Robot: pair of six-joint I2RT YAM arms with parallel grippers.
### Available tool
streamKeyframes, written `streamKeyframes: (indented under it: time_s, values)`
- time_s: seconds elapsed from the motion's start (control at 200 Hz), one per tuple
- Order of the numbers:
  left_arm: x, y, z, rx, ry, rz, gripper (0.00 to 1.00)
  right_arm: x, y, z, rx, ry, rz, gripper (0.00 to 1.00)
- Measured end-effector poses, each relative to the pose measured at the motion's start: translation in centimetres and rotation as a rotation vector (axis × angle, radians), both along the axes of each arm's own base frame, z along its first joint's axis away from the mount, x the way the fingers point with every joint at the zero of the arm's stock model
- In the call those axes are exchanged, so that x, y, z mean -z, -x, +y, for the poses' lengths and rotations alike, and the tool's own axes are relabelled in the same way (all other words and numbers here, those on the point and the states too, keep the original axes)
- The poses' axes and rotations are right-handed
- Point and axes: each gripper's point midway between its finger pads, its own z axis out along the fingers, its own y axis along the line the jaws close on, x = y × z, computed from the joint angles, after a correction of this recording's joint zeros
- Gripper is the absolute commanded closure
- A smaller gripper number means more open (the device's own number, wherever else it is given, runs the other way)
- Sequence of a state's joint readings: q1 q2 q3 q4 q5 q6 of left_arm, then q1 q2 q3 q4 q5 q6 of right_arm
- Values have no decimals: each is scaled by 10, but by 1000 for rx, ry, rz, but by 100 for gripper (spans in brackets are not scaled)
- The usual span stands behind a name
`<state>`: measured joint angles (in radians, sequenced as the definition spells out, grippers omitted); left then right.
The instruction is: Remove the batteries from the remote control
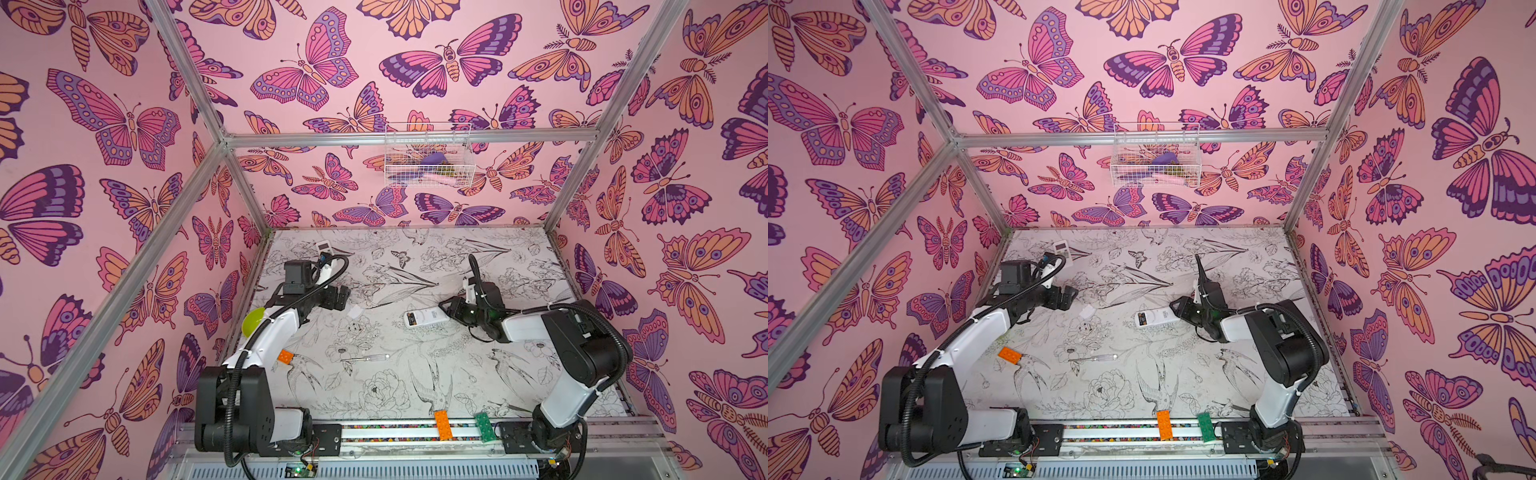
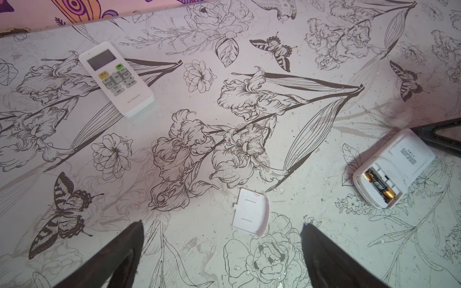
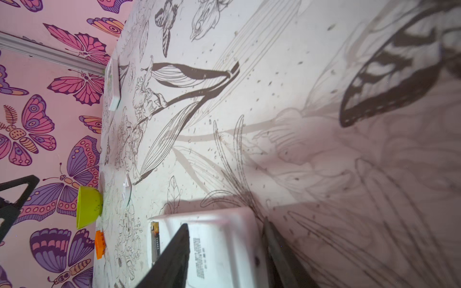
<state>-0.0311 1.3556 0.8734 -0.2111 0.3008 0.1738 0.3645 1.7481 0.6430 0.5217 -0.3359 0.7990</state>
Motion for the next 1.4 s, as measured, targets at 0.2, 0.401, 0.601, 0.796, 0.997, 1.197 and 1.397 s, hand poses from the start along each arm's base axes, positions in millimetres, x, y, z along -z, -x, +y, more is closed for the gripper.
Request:
streamKeyframes:
  time_s: [0.2, 0.401, 0.601, 0.796, 0.997, 1.197, 1.397]
  values:
    - [-1, 0, 0, -1, 8, -1, 0, -1, 3, -18, 26, 54, 8, 49]
    - [-2, -1, 0, -1, 15, -2, 0, -6, 24, -31, 32, 87, 23, 57]
    - [-3, -1, 0, 1, 20, -2, 0, -16, 49, -35, 14, 107, 18, 82]
    - [-3, -1, 1, -6, 25, -1, 1, -12, 64, -27, -14, 115, 32, 100]
    - [-4, -2, 1, -10, 30, -1, 0, 6, 71, -19, -45, 131, 76, 100]
    - [-4, -2, 2, -13, 29, -1, 0, 17, 63, -9, -63, 123, 92, 100]
    - [-4, -2, 3, -17, 29, -1, 0, 16, 41, 3, -69, 109, 69, 100]
